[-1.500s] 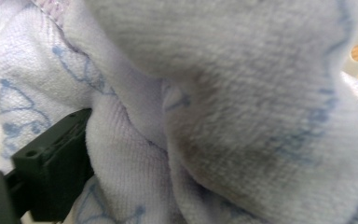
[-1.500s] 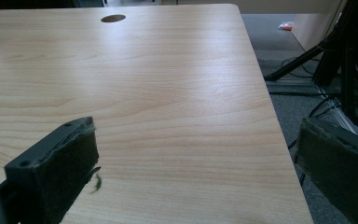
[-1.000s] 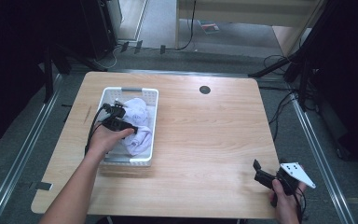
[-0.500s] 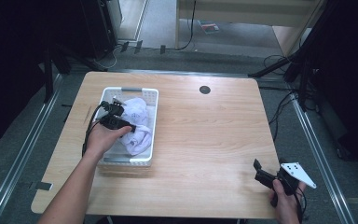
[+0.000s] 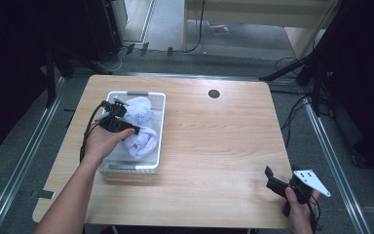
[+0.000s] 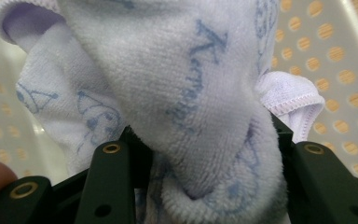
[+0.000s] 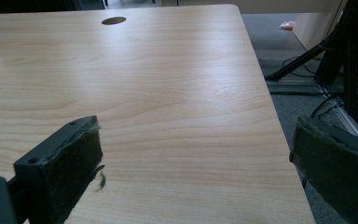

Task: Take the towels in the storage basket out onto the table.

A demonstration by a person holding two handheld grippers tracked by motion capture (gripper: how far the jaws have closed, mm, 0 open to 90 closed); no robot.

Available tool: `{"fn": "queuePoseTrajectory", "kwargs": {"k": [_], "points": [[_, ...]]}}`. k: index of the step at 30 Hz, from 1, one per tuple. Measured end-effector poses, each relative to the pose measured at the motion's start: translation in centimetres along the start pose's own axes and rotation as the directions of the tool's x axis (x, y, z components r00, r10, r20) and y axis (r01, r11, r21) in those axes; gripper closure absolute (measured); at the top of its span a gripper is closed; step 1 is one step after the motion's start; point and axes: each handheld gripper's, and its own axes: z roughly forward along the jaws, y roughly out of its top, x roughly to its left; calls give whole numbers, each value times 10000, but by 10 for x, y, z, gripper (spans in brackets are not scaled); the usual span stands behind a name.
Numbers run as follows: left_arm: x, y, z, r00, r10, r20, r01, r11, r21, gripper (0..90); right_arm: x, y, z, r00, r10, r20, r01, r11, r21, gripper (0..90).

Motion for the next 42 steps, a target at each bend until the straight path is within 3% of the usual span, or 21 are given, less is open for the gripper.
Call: {"fn": "queuePoseTrajectory", "kwargs": {"k": [5, 12, 18, 25, 31, 42], "points": [[-3, 4, -19, 9998, -62, 204, 69, 9993, -374, 521, 0, 0, 0, 10000, 10, 3, -10, 10000, -2, 23], [-9, 11, -42, 9999, 135, 84, -127, 9961, -872, 519, 0, 0, 0, 10000, 13, 12, -13, 10000, -2, 23], [-15, 18, -60, 9995, 296, 121, -283, 9949, -966, 516, 0, 0, 0, 10000, 19, 12, -19, 10000, 3, 23], [-27, 28, -71, 9982, 477, 358, -435, 9928, -1118, 515, 0, 0, 0, 10000, 21, 16, -21, 10000, -5, 23], [-42, 35, -68, 9959, 741, 518, -679, 9913, -1126, 514, 0, 0, 0, 10000, 11, 8, -11, 10000, -2, 23], [-76, 45, -44, 9888, 1215, 865, -1146, 9902, -799, 506, 0, 0, 0, 10000, 50, -22, -50, 10000, -33, 24]]}}
